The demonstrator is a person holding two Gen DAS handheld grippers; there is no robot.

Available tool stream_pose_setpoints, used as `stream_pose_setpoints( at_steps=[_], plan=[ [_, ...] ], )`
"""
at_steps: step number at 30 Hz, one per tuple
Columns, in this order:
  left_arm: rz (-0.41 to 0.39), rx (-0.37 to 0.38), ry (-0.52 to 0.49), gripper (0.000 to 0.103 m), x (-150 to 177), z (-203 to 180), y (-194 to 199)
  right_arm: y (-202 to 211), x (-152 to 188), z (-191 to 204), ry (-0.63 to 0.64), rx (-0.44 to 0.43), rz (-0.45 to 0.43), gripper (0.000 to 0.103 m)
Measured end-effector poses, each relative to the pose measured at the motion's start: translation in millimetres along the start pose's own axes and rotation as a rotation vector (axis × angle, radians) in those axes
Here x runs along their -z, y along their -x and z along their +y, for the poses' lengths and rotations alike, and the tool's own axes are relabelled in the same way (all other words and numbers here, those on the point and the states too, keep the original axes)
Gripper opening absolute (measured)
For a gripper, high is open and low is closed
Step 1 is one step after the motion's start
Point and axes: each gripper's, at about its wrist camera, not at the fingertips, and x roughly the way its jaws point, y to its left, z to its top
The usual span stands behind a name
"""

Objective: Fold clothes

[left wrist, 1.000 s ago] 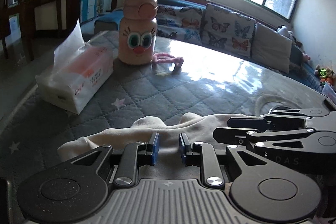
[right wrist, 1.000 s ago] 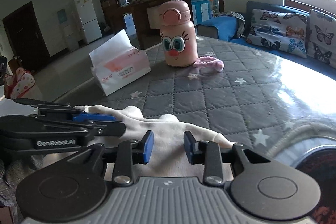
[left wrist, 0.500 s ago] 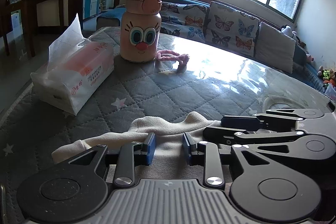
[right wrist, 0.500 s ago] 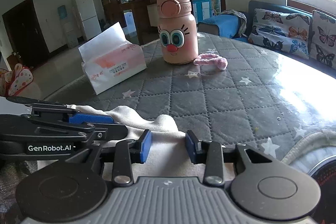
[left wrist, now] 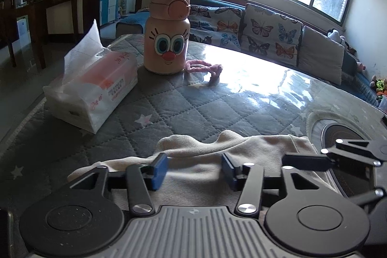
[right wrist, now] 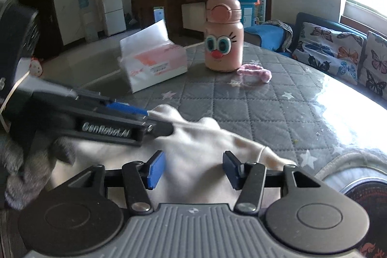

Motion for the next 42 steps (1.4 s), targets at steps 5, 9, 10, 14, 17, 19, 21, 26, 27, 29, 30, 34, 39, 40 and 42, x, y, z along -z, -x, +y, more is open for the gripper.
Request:
stream_pose_setpoints(
  at_steps=[5,9,10,14,17,19,21,26,27,29,30,34,39,40,42],
  plan=[
    [-0.014,-0.023,-0.014,0.071,6,1,15,9,11,11,0.038,-0.008,0.010,0.058],
    [-0.023,-0.043,-0.022,0.083,16,1,29,17,19,18,0.062,-0.008,0.014,0.066],
    [-0.025,-0.048,-0.022,0.085,19,2,33,19,21,20,0.066,-0.009,0.015,0.067],
    [-0.031,-0.064,-0.020,0.091,34,4,48,29,29,26,0.070,-0.015,0.017,0.071],
    [-0.037,-0.087,-0.028,0.094,46,5,60,36,36,30,0.078,-0.015,0.023,0.072],
    [-0.042,-0.100,-0.030,0.095,55,8,69,39,40,31,0.082,-0.013,0.028,0.072],
    [-0.045,-0.116,-0.027,0.096,64,10,78,44,45,32,0.079,-0.015,0.030,0.073],
    [-0.044,-0.139,-0.022,0.097,84,15,93,52,57,32,0.071,-0.007,0.042,0.073],
    [-0.042,-0.143,-0.023,0.097,88,15,96,53,61,32,0.069,-0.002,0.049,0.073],
    [-0.039,-0.151,-0.018,0.097,94,16,100,55,65,33,0.071,0.000,0.058,0.073],
    [-0.037,-0.155,-0.011,0.097,97,17,102,57,66,33,0.074,0.001,0.055,0.073],
    [-0.058,-0.168,0.028,0.097,99,24,111,67,61,32,0.052,0.000,0.018,0.073],
    [-0.076,-0.210,0.048,0.097,94,30,111,64,56,28,0.014,0.024,-0.002,0.077],
    [-0.072,-0.224,0.042,0.097,95,31,109,62,58,27,0.009,0.028,0.007,0.077],
    [-0.054,-0.243,0.045,0.097,99,35,107,59,61,25,0.003,0.033,0.027,0.077]
  ],
)
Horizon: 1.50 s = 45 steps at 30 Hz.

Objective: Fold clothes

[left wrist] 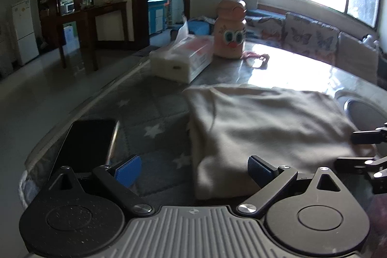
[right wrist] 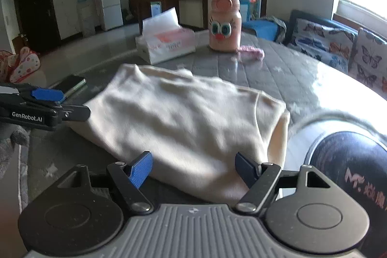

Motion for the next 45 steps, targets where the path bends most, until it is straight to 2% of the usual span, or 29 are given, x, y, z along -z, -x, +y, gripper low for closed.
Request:
stream_pose_setpoints(
  at_steps=[5,11,15,20,26,30,35,45],
  plan=[
    [0.045,-0.032,0.038,0.097,10,15,-3,-1,8,-3,0.005,-0.002,0.029,0.077],
    [0.008,-0.012,0.068,0.097,6,20,10,14,6,-6,-0.021,-0.023,-0.018,0.078],
    [-0.003,0.002,0.059,0.097,2,13,10,14,8,-6,-0.027,-0.047,-0.004,0.078],
    [-0.003,0.017,0.049,0.097,-1,7,7,14,13,-15,-0.058,-0.025,0.017,0.078],
    [0.001,0.008,0.045,0.097,-5,5,-2,15,-3,-20,-0.079,-0.043,-0.038,0.079],
    [0.020,0.002,0.039,0.097,-3,4,-8,-4,-3,-29,-0.124,-0.048,-0.008,0.079],
    [0.039,-0.001,0.037,0.097,-1,4,-10,4,-2,-29,-0.119,-0.052,-0.014,0.079],
    [0.055,0.000,0.025,0.100,2,-5,2,14,8,-18,-0.090,-0.043,-0.006,0.090]
  ],
)
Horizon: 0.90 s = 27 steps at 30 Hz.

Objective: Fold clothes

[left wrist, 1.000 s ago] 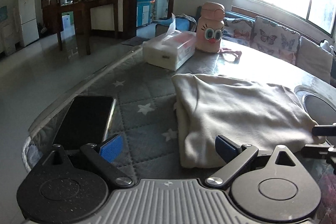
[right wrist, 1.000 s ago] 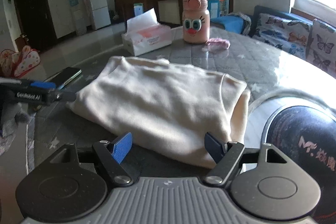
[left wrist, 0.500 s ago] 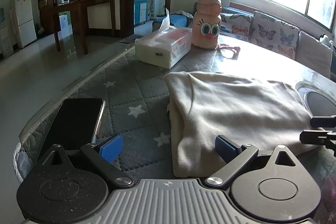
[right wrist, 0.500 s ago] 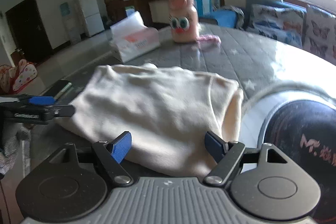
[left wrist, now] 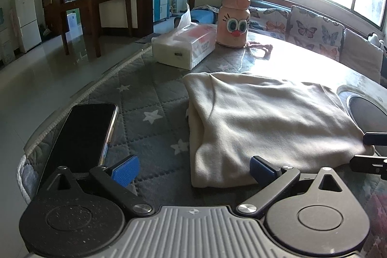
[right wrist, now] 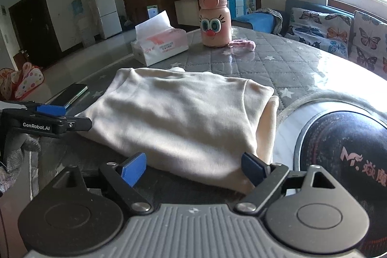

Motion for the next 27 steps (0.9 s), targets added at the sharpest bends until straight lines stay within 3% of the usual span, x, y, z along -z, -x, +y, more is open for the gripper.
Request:
stream_pose_setpoints(
  at_steps=[10,27],
  plan=[
    [0.010,0.003,-0.008,0.103,7,-9,7,7,12,11,0.022,0.011,0.007,0.100],
    [0.015,-0.002,-0.034,0.103,16,-22,18,15,25,21,0.032,0.013,0.007,0.103]
  ],
)
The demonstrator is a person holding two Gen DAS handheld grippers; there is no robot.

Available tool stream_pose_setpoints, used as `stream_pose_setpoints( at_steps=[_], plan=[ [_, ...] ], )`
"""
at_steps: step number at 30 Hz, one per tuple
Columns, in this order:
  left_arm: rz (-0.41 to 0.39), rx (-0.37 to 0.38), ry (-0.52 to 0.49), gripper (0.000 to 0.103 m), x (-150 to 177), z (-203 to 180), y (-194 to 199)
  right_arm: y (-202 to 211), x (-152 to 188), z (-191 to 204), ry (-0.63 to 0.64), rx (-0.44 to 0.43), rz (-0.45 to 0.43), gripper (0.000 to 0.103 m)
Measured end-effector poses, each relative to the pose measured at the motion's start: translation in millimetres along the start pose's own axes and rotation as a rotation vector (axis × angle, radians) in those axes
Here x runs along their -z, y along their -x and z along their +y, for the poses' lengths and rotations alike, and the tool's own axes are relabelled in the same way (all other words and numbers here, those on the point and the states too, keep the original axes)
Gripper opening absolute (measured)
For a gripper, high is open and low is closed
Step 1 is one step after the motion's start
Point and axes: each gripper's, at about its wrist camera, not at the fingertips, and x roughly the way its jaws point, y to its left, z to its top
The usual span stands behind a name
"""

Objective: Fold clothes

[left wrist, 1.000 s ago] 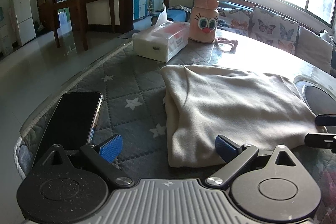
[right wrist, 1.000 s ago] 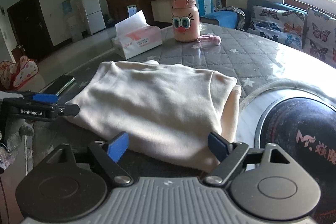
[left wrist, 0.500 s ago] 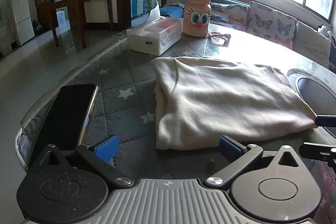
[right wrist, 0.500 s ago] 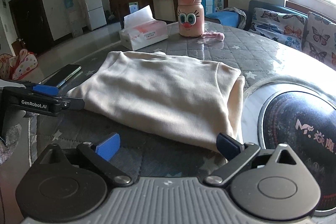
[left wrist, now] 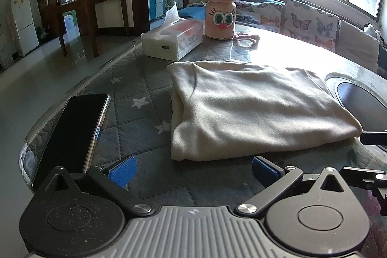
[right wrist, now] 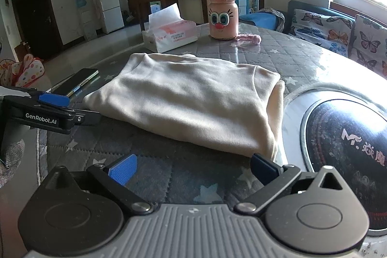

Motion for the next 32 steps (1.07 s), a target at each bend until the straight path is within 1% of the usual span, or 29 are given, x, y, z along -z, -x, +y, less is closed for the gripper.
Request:
stream_pose_setpoints(
  at_steps=[32],
  plan=[
    [-0.008,0.020,-0.010,0.103,11,-11,17,14,11,12,0.009,-0.003,-0.016,0.103]
  ],
)
